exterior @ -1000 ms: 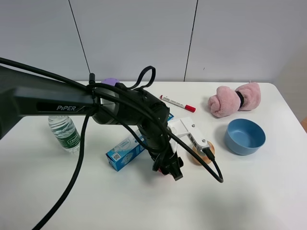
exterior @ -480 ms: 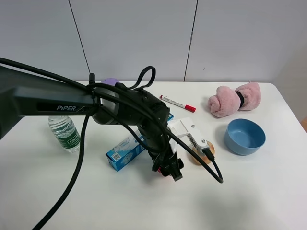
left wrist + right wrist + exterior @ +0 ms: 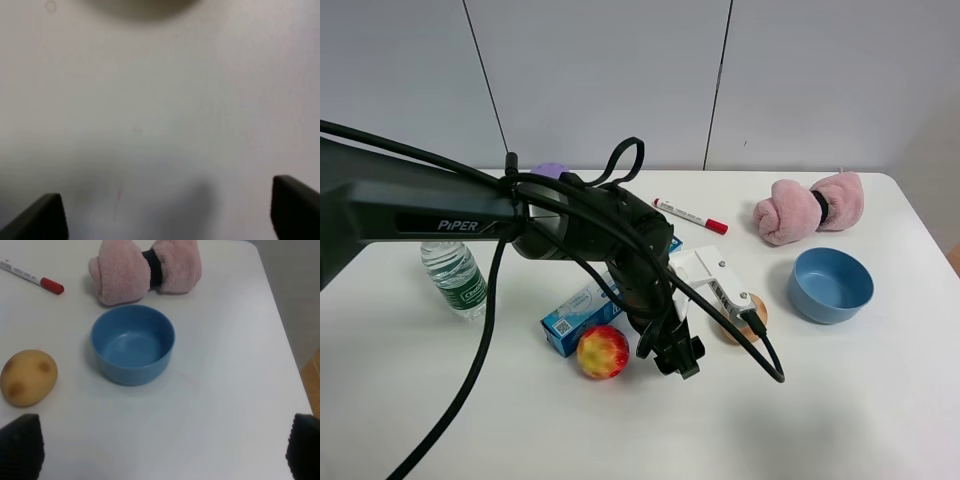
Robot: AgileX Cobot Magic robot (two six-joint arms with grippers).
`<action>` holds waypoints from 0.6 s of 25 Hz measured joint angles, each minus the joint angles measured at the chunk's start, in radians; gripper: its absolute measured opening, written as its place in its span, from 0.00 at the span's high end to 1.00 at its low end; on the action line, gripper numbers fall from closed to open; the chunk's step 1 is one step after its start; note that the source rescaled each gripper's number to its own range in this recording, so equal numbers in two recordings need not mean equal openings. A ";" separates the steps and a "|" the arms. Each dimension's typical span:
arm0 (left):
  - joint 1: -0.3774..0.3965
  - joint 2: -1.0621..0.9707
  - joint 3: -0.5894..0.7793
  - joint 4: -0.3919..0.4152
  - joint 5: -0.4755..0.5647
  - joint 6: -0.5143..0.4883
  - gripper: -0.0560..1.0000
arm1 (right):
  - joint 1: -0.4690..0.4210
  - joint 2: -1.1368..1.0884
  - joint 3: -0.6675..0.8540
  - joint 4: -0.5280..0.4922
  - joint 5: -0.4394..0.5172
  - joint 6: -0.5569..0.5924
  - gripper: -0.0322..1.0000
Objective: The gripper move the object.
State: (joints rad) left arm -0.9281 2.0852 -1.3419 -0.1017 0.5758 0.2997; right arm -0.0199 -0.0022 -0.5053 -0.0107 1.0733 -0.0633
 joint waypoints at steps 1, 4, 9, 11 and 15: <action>0.000 0.000 0.000 0.000 0.000 0.000 0.49 | 0.000 0.000 0.000 0.000 0.000 0.000 0.00; 0.000 0.000 0.000 0.000 0.000 0.000 0.49 | 0.000 0.000 0.000 0.000 0.000 0.000 0.00; 0.000 -0.001 0.000 0.000 0.000 0.000 0.49 | 0.000 0.000 0.000 0.000 0.000 0.000 0.00; 0.000 -0.007 0.000 0.000 0.001 0.000 0.49 | 0.000 0.000 0.000 0.000 0.000 0.000 0.00; 0.000 -0.054 0.000 0.000 0.001 0.000 0.49 | 0.000 0.000 0.000 0.000 0.000 0.000 0.00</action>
State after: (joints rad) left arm -0.9281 2.0309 -1.3419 -0.1017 0.5767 0.2997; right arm -0.0199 -0.0022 -0.5053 -0.0107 1.0733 -0.0633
